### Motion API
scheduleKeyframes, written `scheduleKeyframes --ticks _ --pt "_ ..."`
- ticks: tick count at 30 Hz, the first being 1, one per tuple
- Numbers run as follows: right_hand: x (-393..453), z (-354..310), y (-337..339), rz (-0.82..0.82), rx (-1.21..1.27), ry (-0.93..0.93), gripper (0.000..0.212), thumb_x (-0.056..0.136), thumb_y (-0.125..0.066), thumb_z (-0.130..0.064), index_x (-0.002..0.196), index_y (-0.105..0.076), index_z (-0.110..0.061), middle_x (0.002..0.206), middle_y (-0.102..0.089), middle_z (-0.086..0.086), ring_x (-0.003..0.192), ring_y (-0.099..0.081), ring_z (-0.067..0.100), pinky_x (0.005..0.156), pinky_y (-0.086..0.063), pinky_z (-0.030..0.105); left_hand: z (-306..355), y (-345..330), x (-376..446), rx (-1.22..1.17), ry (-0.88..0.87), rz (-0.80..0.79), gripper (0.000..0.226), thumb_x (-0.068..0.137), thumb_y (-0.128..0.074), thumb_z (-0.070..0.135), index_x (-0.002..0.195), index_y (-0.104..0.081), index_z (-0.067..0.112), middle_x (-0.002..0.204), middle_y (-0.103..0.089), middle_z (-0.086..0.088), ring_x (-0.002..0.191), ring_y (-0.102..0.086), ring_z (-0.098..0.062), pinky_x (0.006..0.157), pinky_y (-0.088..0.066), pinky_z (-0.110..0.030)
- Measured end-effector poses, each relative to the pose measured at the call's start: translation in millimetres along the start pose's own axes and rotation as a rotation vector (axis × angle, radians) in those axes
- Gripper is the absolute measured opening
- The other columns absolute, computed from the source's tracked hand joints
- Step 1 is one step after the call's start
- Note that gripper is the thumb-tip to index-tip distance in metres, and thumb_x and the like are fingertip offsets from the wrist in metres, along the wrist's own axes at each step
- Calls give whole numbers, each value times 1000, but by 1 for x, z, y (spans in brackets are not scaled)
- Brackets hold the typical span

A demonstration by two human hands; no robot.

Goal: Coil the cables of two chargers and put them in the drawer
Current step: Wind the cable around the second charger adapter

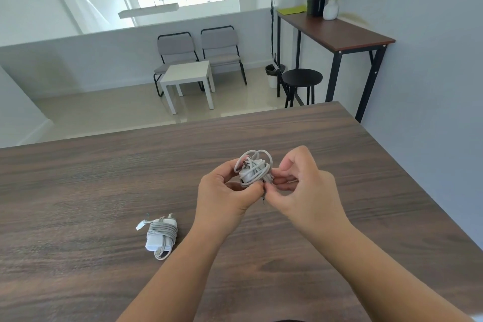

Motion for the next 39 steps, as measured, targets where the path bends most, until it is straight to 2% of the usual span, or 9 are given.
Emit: scheduleKeyframes --ticks 8,14,18,21,23,26,31,36,39 --pt "-7 -5 -7 34 -162 83 48 73 -73 -13 82 -29 -29 78 -67 1 67 -65 19 61 -54 41 -1 1 -2 10 26 -5 40 71 -76 -7 91 -76 28 80 -76 4 68 -63 -10 68 -51 -28" --pt "-7 -7 -5 66 -168 109 48 73 -73 -11 79 -29 -29 76 -66 -1 68 -64 15 62 -54 39 3 0 -2 -10 8 -41 51 75 -77 -7 88 -77 42 88 -78 4 72 -67 -8 70 -54 -21" --pt "-8 -2 -3 69 -125 88 46 75 -73 -12 80 -31 -30 78 -65 -5 72 -63 10 66 -53 30 3 -2 -2 -18 4 -71 44 75 -78 -6 94 -76 34 91 -78 4 73 -68 -5 68 -52 -17" --pt "-9 1 0 75 -80 96 43 74 -74 -10 81 -35 -30 79 -67 -6 74 -64 8 67 -53 29 1 0 0 -28 -5 -79 47 72 -81 -4 103 -73 30 97 -77 2 81 -70 -10 72 -54 -21" --pt "-10 0 1 90 -63 118 43 74 -75 -9 81 -38 -29 80 -68 -5 73 -66 8 67 -55 30 1 -1 0 -45 -13 -82 45 67 -79 1 101 -75 30 98 -77 0 84 -71 -14 73 -55 -23" --pt "-11 2 3 120 -8 99 40 71 -75 -5 81 -43 -26 78 -66 -6 72 -64 8 66 -54 26 2 -2 1 -28 -26 -71 43 64 -77 3 100 -75 27 92 -78 1 78 -69 -9 69 -54 -20" --pt "-12 -13 -1 153 -192 330 13 69 -71 -5 68 -64 -15 74 -66 -8 69 -62 8 60 -51 29 0 0 4 -42 -19 -72 44 65 -78 -1 92 -78 34 90 -78 2 75 -67 -9 70 -55 -21" --pt "-10 -10 -4 58 -190 419 12 77 -70 -13 84 -77 -19 90 -75 -7 81 -69 5 65 -55 26 -6 2 7 -39 39 -160 43 74 -78 -7 106 -72 21 97 -77 0 82 -70 -11 77 -58 -26" --pt "-5 -8 -5 -19 -136 414 12 78 -72 -17 88 -78 -19 88 -76 -8 81 -70 1 67 -57 26 -11 3 7 -45 97 -188 43 76 -76 -8 110 -69 16 93 -77 4 74 -69 -8 66 -54 -19"
Point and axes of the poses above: each hand's wrist, its own x-axis towards the middle knuckle, its own y-axis out of the back of the hand, z = x × y, the point moved 10 cm from there along x, towards the middle knuckle
